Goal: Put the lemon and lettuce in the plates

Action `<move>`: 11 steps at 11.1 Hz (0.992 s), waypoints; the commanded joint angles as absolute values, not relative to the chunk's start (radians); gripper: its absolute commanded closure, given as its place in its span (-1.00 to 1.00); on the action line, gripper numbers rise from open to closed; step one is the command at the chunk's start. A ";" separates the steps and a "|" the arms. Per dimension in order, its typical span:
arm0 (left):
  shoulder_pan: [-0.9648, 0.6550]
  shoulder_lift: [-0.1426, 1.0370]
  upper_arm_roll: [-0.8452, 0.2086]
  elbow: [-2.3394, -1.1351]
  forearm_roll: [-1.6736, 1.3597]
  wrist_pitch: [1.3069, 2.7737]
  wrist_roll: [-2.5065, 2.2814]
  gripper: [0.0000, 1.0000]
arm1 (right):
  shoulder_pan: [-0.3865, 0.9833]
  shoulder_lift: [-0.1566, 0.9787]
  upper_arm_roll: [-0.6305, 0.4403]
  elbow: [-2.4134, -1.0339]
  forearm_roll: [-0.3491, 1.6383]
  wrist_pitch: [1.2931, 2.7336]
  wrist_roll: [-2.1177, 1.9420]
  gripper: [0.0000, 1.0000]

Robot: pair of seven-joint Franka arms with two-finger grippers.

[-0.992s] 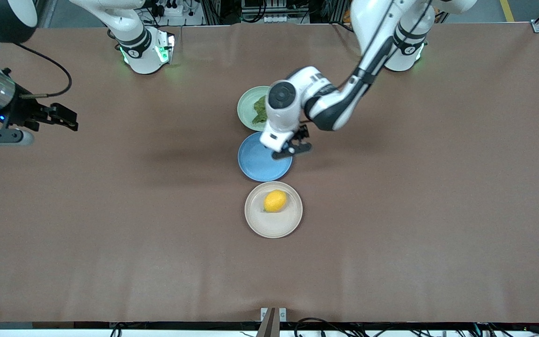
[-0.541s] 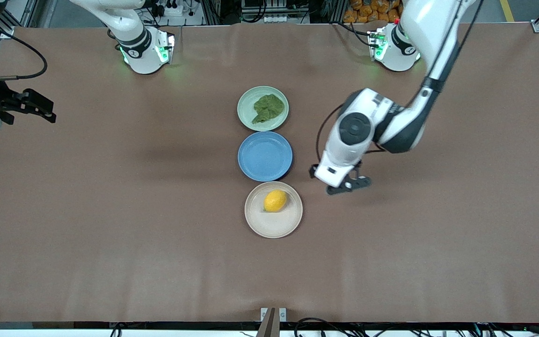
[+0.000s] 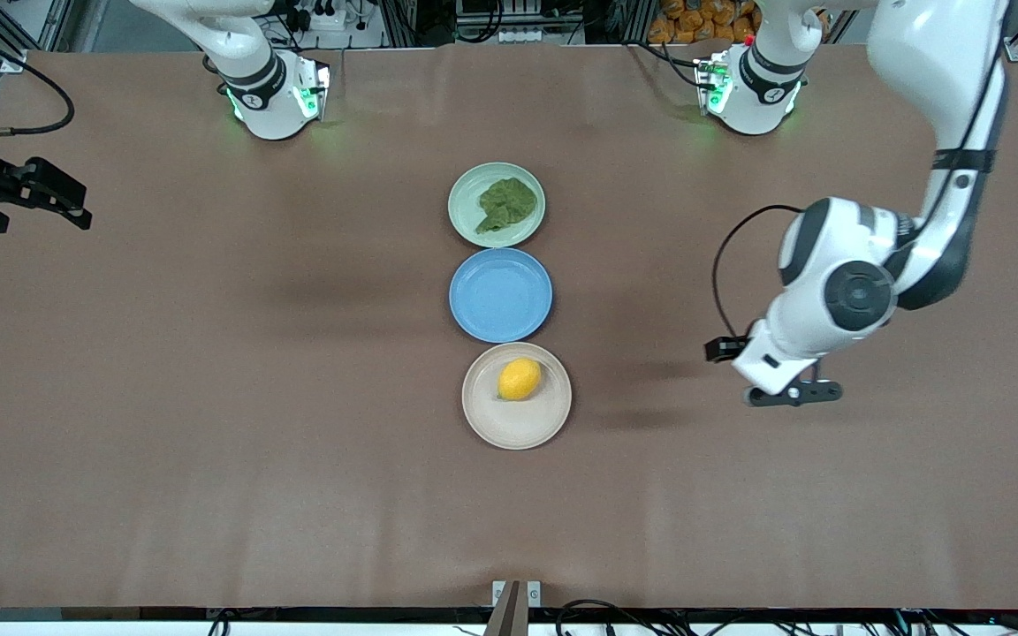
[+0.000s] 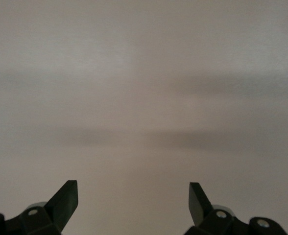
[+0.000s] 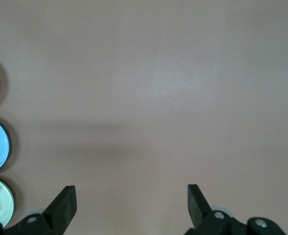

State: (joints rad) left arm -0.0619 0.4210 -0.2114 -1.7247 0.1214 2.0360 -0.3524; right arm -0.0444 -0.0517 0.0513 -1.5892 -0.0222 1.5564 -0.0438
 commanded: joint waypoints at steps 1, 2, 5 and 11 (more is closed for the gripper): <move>-0.081 0.307 -0.129 -1.761 0.062 1.954 -0.198 -1.00 | 0.005 -0.057 -0.006 -1.577 -0.017 1.549 -0.060 -1.00; -0.078 0.260 -0.114 -1.781 0.043 1.936 -0.148 -1.00 | 0.026 -0.057 -0.020 -1.577 -0.017 1.548 -0.061 -1.00; -0.092 0.088 -0.068 -1.853 0.051 1.914 -0.095 -1.00 | 0.078 -0.057 -0.077 -1.580 -0.015 1.542 -0.063 -1.00; -0.020 -0.071 -0.067 -1.769 0.043 1.792 -0.080 -1.00 | 0.066 -0.055 -0.043 -1.580 -0.014 1.540 -0.064 -1.00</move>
State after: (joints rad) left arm -0.0473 -0.0475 -0.0702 -1.8090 0.0717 1.8643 -0.1194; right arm 0.0656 -0.0498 -0.0557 -1.5832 -0.0211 1.5515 -0.0511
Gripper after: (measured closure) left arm 0.000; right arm 0.000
